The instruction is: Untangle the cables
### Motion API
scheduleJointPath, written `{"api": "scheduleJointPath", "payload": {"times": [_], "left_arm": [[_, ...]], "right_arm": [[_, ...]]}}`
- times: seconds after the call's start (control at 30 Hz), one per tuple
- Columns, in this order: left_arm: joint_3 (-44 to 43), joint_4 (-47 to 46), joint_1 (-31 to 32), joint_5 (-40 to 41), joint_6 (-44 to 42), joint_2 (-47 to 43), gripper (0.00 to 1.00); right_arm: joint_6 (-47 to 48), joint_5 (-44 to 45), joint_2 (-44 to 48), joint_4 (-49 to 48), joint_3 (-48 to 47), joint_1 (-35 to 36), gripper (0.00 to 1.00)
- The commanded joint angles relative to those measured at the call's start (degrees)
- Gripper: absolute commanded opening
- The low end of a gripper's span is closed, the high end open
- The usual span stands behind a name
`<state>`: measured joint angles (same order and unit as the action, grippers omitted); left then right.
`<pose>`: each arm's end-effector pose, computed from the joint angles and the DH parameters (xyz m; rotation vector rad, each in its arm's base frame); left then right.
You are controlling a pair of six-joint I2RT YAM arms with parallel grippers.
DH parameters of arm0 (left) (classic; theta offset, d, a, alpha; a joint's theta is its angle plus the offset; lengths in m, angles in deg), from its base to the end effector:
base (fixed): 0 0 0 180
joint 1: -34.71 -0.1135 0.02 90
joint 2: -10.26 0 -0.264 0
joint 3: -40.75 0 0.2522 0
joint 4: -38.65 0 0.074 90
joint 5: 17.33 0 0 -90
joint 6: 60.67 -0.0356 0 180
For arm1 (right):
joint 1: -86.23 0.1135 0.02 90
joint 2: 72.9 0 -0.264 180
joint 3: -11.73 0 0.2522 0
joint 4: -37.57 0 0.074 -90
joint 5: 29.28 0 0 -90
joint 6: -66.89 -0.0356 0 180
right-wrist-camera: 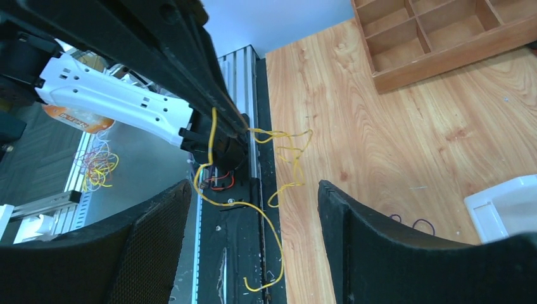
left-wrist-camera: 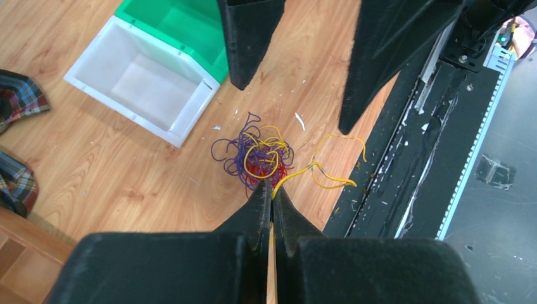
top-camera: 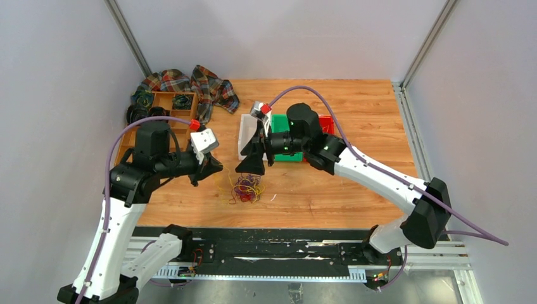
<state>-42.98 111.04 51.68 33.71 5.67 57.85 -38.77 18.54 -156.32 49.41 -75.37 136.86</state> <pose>0.1155 -0.0587 0.3970 1.0749 1.8264 -0.6749 0.1977 0.2786 0.3777 -1.1240 1.5487 1.4462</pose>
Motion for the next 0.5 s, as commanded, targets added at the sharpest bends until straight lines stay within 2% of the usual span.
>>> {"api": "scheduleJointPath", "payload": {"times": [0.0,0.13,0.2,0.3,0.47], "left_arm": [[-3.2,-0.1,0.2,-0.5,0.1,1.2,0.00],[-4.6,-0.1,0.2,-0.9,1.0,1.7,0.00],[-5.3,-0.1,0.1,-1.2,1.5,1.7,0.01],[-6.5,-0.1,0.2,-2.2,2.7,1.6,0.00],[-8.9,-0.1,0.2,-4.7,5.8,2.2,0.00]], "right_arm": [[-1.8,-1.9,1.5,-4.8,0.4,2.3,0.74],[0.1,0.3,-0.3,-3.5,-0.7,4.7,0.78],[1.9,4.4,-0.8,-3.0,-0.7,6.3,0.79],[5.4,15.1,-1.1,-3.5,-0.1,8.8,0.80],[11.0,28.7,-0.3,-15.0,5.5,13.6,0.81]]}}
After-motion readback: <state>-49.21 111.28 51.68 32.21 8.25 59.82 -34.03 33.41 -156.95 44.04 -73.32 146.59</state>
